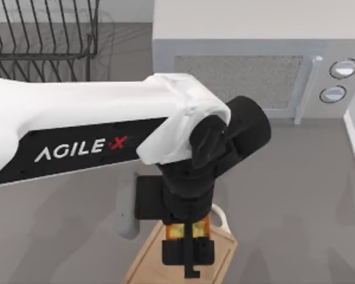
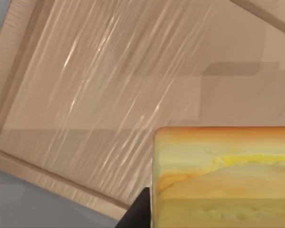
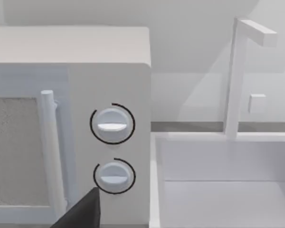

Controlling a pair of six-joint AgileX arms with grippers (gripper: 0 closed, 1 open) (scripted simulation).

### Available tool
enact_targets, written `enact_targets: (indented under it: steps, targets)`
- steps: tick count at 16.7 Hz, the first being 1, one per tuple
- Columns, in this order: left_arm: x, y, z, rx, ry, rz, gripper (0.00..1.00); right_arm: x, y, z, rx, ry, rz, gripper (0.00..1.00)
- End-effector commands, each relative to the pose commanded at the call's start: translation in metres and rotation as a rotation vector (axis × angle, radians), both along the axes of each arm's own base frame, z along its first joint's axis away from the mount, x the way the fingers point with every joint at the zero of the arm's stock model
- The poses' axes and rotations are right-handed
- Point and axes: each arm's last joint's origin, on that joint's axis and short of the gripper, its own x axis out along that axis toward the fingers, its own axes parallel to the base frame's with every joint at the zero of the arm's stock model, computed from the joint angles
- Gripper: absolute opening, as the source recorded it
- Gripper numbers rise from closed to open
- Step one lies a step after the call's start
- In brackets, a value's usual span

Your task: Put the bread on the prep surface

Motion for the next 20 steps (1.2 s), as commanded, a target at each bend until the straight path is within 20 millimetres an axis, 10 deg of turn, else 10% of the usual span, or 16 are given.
enact_targets:
  steps: [14,20]
  targets:
    - [-0.002,-0.001,-0.04,0.002,0.004,-0.003,0.0,0.0,0.0,0.0,0.0,0.0,0.0,1.0]
    - [-0.002,-0.001,-0.04,0.002,0.004,-0.003,0.45,0.0,0.0,0.0,0.0,0.0,0.0,1.0]
